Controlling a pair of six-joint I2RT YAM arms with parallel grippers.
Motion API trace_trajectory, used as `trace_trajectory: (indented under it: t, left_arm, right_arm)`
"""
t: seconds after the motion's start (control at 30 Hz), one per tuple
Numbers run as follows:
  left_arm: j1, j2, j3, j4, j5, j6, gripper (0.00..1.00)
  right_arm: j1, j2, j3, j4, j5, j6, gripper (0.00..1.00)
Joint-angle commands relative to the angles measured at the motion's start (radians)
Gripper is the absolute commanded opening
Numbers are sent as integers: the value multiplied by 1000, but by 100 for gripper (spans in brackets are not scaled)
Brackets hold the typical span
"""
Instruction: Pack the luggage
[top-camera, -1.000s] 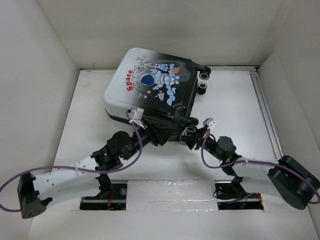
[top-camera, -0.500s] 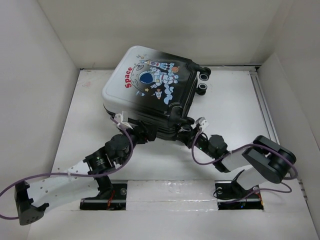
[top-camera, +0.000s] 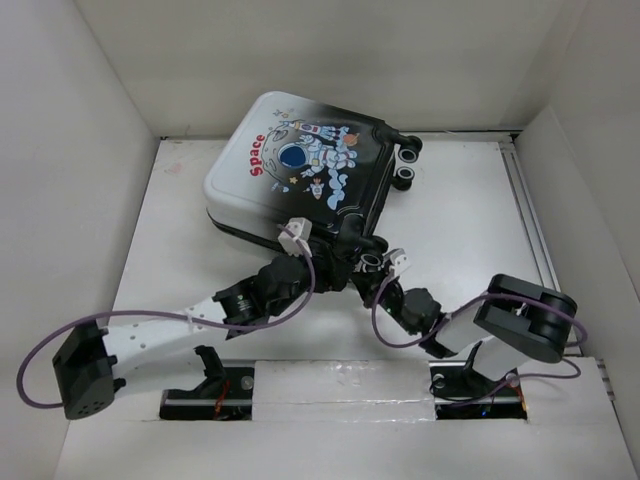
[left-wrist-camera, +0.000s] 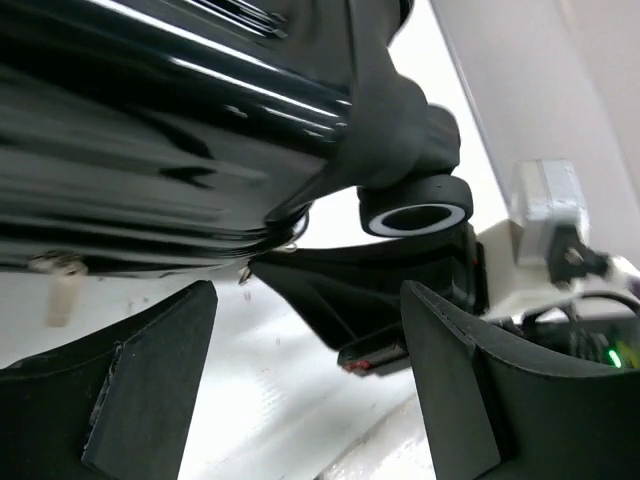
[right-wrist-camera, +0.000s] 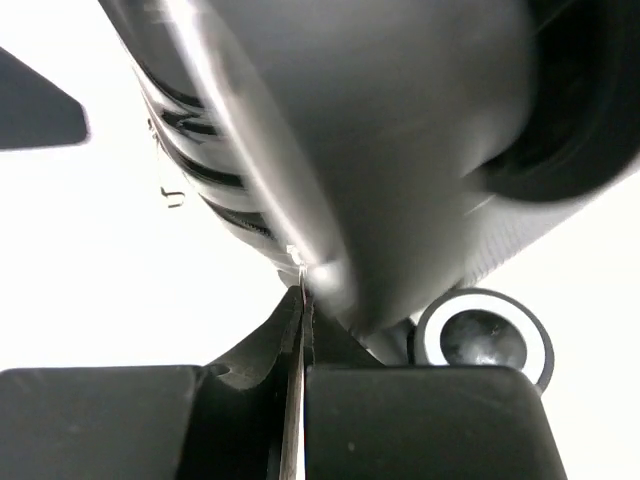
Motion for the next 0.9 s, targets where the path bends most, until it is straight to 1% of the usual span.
trace_trajectory:
  t: [0.0,0.07,0.1,0.2,0.23,0.37,0.43,0.53,0.63,0.67,0.7,0.77,0.8,0.87]
  left_arm:
    - [-5,61,102,85,79,27,70]
    - [-5,111,147,76,50,36,70]
    - [9,127,160,76,59,45,70]
    - [18,177,217,67,68,54,71]
    - [18,188,231,67,93,54,71]
    - [18,208,276,58,159,64,71]
    - [18,208,297,49,180,53,71]
    - [32,208,320,49,191,53,71]
    - [63,219,332,39,286,31,72]
    - [89,242,343,39,339,31,72]
    - [101,242,343,39,361,21,72]
    - [113,266,364,39,377,21,72]
    - [113,282,374,26,386,21,72]
    - [113,305,404,15,404,30,73]
  right_arm:
    - [174,-5,6,167,152,21,0]
    - [251,-40,51,59,261,-17,0]
    - [320,-51,104,-58,358,-27,0]
    - [395,-63,183,-200,475,-38,0]
    - [425,-63,230,-249,527,-38,0]
    - [434,18,327,-286,572,-65,0]
    - [434,86,356,-245,610,-65,0]
    - [434,193,407,-158,619,-56,0]
    - [463,283,471,-98,641,-70,0]
    - [475,303,483,-54,651,-84,0]
    - [503,319,484,-18,674,-103,0]
    - [532,342,467,81,697,-178,0]
    - [541,351,453,159,697,-179,0]
    - [541,351,441,175,669,-179,0]
